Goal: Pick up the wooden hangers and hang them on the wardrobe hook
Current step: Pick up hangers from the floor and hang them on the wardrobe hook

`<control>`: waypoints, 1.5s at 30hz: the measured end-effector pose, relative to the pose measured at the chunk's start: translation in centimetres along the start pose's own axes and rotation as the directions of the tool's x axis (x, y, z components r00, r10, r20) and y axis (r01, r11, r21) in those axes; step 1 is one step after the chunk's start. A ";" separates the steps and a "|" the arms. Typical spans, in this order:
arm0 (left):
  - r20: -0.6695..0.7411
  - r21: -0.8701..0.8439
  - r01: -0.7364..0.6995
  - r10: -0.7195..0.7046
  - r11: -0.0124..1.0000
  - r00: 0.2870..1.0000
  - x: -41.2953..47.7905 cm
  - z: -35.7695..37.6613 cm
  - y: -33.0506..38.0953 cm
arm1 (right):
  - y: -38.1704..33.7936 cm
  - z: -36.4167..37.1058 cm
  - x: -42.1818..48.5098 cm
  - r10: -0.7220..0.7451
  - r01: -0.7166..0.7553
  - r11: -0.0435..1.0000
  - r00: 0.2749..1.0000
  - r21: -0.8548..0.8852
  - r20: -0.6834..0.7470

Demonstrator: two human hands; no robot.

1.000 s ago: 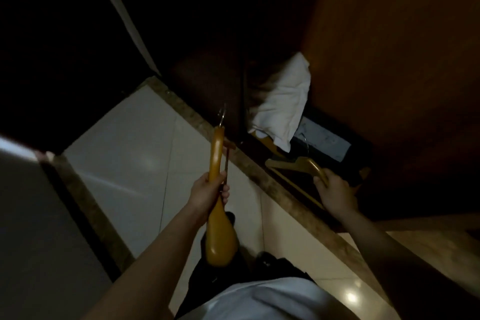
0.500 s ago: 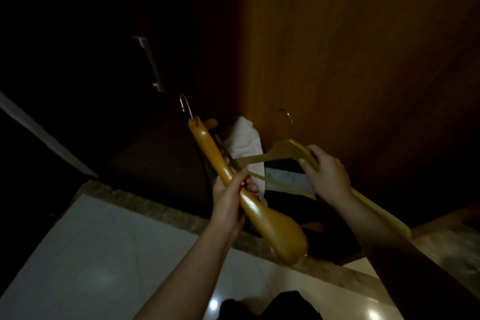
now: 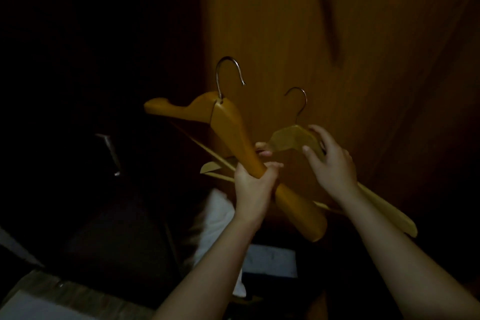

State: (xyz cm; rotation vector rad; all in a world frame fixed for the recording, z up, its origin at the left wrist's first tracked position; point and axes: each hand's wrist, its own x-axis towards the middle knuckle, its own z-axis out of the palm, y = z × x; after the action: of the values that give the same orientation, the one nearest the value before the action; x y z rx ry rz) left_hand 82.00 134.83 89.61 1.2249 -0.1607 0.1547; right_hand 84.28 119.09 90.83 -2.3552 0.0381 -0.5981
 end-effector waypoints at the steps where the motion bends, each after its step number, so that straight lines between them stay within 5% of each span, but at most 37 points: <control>1: -0.001 0.034 -0.039 0.039 0.999 0.999 1.1 0.9 0.4 | 0.1 -0.7 1.4 -0.022 0.022 1.000 1.000 0.015 -0.003; 12: -0.110 0.325 -0.070 0.111 0.943 0.988 15.5 7.3 1.8 | -0.1 -6.4 16.7 -0.332 0.351 0.921 0.934 0.169 -0.128; 21: -0.036 0.555 -0.237 0.307 0.797 0.951 24.0 11.8 8.0 | -3.0 -8.9 29.1 -0.375 0.407 0.898 0.907 0.169 -0.194; 29: -0.080 0.583 -0.295 0.415 0.757 0.906 32.2 14.3 12.1 | -6.9 -10.4 37.6 -0.397 0.444 0.867 0.890 0.227 -0.224; 38: -0.107 0.616 -0.260 0.406 0.743 0.907 37.3 15.2 12.6 | -9.6 -10.4 42.3 -0.390 0.411 0.909 0.898 0.073 -0.203; 45: -0.106 0.561 -0.194 0.303 0.805 0.947 37.9 15.2 10.5 | -8.4 -8.8 42.5 -0.182 0.190 0.980 0.976 0.056 -0.120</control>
State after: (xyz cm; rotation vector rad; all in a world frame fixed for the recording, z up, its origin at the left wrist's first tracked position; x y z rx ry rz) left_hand 116.33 125.21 112.12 1.7497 -0.1124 0.5819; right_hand 117.31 112.03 119.29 -2.2726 -0.1503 -0.8131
